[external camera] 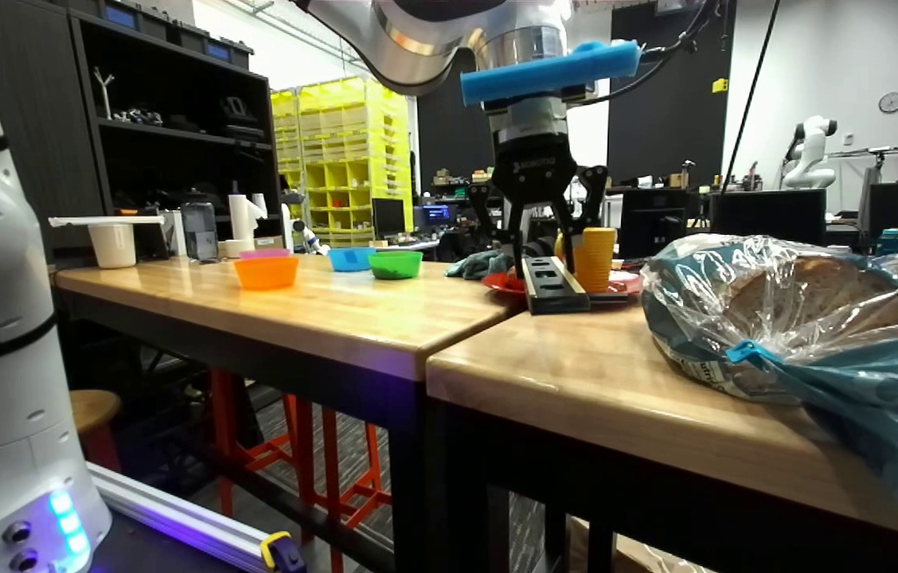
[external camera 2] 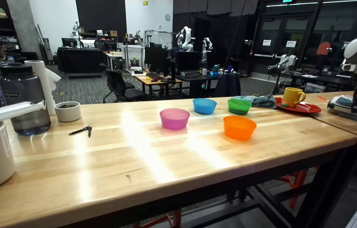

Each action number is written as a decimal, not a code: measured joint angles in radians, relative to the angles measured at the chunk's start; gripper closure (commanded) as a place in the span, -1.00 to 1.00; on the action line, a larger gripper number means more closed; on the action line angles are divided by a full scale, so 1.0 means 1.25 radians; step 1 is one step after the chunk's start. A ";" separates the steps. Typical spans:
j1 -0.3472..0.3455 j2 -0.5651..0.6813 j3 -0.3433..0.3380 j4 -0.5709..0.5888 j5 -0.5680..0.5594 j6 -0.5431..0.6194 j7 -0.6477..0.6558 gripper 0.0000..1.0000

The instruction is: Move the black object to the left

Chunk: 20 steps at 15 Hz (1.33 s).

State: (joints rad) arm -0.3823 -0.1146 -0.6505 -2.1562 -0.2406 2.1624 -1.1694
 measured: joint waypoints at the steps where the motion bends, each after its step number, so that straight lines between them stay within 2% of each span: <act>1: 0.000 -0.006 0.000 0.000 0.000 -0.004 0.002 0.54; 2: -0.001 -0.008 0.000 0.000 0.000 -0.006 0.004 0.38; 3: -0.002 -0.008 0.000 -0.001 0.000 -0.007 0.006 0.54; 12: -0.007 0.001 0.000 -0.013 0.000 0.001 0.029 0.54; 19: -0.014 0.056 -0.001 -0.016 0.019 0.016 0.050 0.54; 20: -0.015 0.062 -0.001 -0.017 0.025 0.016 0.051 0.22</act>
State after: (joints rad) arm -0.4008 -0.0366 -0.6519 -2.1774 -0.2092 2.1828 -1.1059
